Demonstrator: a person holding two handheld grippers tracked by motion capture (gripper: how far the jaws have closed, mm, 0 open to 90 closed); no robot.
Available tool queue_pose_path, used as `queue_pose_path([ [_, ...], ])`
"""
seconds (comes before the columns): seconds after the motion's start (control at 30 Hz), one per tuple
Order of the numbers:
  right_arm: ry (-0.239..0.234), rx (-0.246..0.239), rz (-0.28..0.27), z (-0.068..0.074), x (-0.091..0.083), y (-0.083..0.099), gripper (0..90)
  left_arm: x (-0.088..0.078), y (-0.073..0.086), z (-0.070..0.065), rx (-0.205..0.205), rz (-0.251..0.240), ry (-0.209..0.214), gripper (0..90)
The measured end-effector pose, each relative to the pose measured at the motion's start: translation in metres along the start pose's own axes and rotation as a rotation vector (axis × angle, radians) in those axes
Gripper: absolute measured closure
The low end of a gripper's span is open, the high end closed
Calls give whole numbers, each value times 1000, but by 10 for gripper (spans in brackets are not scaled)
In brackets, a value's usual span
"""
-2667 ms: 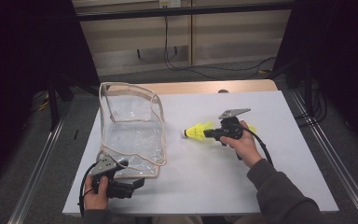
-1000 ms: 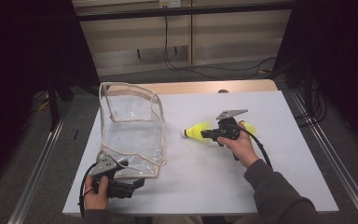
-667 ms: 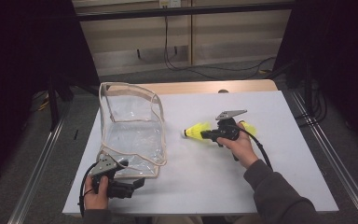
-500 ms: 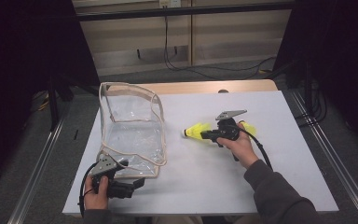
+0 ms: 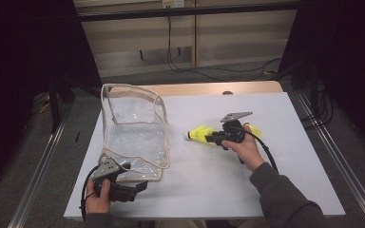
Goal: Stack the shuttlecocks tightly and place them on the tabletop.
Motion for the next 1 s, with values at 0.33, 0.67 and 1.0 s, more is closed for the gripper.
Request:
queue_pose_path([
  [0.33,25,-3,8,-1,-7,0,612,0,0,0,1,3,-2,44],
  [0.67,60,-9,11,-1,-20,2,473,-1,0,-1,0,1,-1,43],
  [1.0,71,-26,13,5,-33,4,375,0,0,-1,0,2,-3,43],
])
Point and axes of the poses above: each handheld gripper's, and its own axes: x roughly forward along the jaws, y roughly out of its underside, z roughly to its left, the point moved 6 cm from there along x, roughly forward along the jaws, and after that the axes turned 10 degrees about -y, right-handed, at the moved point
